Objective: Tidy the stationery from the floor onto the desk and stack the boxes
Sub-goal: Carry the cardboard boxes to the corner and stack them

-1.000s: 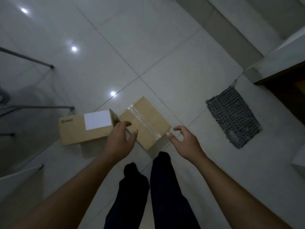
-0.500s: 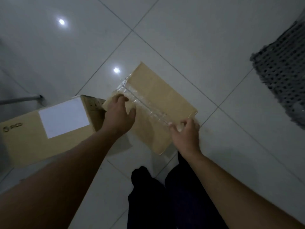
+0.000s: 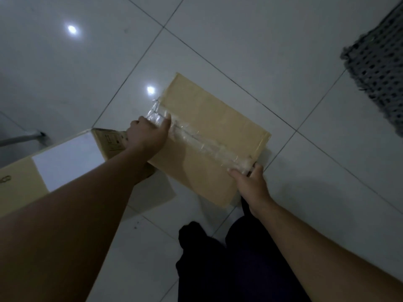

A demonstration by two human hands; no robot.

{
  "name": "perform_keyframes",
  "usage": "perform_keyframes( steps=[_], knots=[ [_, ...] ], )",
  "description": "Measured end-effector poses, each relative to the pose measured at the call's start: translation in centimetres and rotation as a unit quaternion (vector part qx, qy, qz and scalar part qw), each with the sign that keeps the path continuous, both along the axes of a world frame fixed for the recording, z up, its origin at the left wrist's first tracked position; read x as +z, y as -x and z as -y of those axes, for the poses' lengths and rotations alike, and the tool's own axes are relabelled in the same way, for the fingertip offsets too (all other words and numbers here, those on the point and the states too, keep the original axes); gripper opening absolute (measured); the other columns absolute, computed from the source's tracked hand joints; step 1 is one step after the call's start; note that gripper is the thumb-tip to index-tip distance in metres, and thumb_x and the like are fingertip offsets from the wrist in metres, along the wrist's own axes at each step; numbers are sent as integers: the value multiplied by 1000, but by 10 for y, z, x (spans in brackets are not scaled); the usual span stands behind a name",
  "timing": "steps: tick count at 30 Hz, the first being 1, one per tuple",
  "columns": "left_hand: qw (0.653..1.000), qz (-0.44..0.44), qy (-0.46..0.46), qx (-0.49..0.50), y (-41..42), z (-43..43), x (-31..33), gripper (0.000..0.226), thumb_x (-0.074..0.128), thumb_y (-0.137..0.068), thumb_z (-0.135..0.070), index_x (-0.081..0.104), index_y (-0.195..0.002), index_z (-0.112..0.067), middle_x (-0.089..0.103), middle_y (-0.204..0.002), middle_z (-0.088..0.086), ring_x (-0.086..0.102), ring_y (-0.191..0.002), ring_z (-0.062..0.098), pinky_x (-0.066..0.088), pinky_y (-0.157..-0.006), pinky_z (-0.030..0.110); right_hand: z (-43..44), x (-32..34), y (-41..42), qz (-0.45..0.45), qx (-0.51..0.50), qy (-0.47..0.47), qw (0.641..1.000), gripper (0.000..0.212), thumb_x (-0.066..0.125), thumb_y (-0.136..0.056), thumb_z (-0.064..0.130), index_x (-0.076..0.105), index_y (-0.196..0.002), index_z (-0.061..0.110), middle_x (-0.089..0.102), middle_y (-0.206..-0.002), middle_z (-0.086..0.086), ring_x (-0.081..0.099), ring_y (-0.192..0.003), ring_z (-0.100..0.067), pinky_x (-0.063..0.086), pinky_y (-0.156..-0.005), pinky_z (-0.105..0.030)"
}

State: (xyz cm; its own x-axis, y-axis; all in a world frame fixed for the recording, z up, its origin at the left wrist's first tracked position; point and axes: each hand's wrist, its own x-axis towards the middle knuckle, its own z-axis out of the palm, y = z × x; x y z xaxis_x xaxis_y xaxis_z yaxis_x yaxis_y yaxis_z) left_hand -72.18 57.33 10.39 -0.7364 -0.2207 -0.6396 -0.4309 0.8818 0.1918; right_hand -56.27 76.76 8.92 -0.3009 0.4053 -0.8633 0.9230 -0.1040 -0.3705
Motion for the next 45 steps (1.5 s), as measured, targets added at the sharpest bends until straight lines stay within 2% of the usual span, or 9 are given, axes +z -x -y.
perform_keyframes(
  steps=[4,9,18,23,26,31,33,37,45],
  knots=[
    [1000,-24,1,-2,-8,-7,33,86,42,-80,-75,39,-137,-10,42,-136,16,44,-123,39,42,-100,56,-13,34,0,-22,-24,-32,999,87,74,-72,42,29,-144,24,46,-139,-5,55,-114,-27,50,-93,-43],
    [998,-26,-56,6,-13,-7,104,70,52,-87,-57,44,-134,-5,45,-132,17,51,-116,37,49,-95,48,-39,109,-2,-87,-84,-52,991,51,73,-81,25,50,-126,16,60,-118,-3,60,-90,-13,46,-63,-23],
    [977,-69,-176,100,-54,15,308,37,55,-89,-34,58,-116,-10,61,-111,6,61,-95,26,54,-81,40,-64,312,3,-205,-149,78,964,27,63,-89,32,57,-115,35,65,-112,2,63,-99,-16,52,-77,-35],
    [957,-114,-211,166,-90,40,423,46,54,-78,-51,57,-116,-26,56,-118,2,61,-101,23,56,-83,50,-69,428,0,-274,-41,152,949,50,60,-91,19,46,-133,43,64,-123,11,63,-108,-9,51,-90,-29],
    [941,-160,-245,171,-111,53,483,38,56,-79,-53,60,-109,-30,58,-118,5,63,-98,23,58,-71,40,-72,487,1,-294,41,175,939,60,60,-90,11,40,-136,44,61,-126,11,61,-112,-11,49,-93,-29],
    [899,-222,-298,231,-142,67,553,45,60,-78,-59,55,-120,-45,59,-126,1,61,-109,27,56,-84,50,-69,555,9,-310,80,170,932,64,75,-79,19,45,-136,19,58,-128,-6,60,-113,-23,51,-93,-38],
    [876,-244,-316,271,-156,68,571,56,62,-75,-63,49,-127,-47,54,-133,-2,57,-117,29,51,-89,58,-65,577,15,-318,117,191,921,63,74,-77,24,47,-134,25,60,-126,-2,61,-110,-21,53,-87,-35],
    [845,-289,-318,317,-188,58,591,53,56,-80,-59,45,-131,-45,58,-130,-3,58,-115,26,53,-88,53,-57,607,31,-286,240,234,898,64,74,-74,40,47,-132,40,64,-119,4,63,-95,-18,48,-46,-17],
    [757,-328,-264,500,-285,42,593,52,54,-93,-40,37,-142,-35,53,-124,-7,56,-113,24,50,-94,52,-27,625,49,-230,466,282,806,68,78,-70,39,45,-130,46,61,-123,-6,63,-103,-37,54,-64,-45]
  ],
)
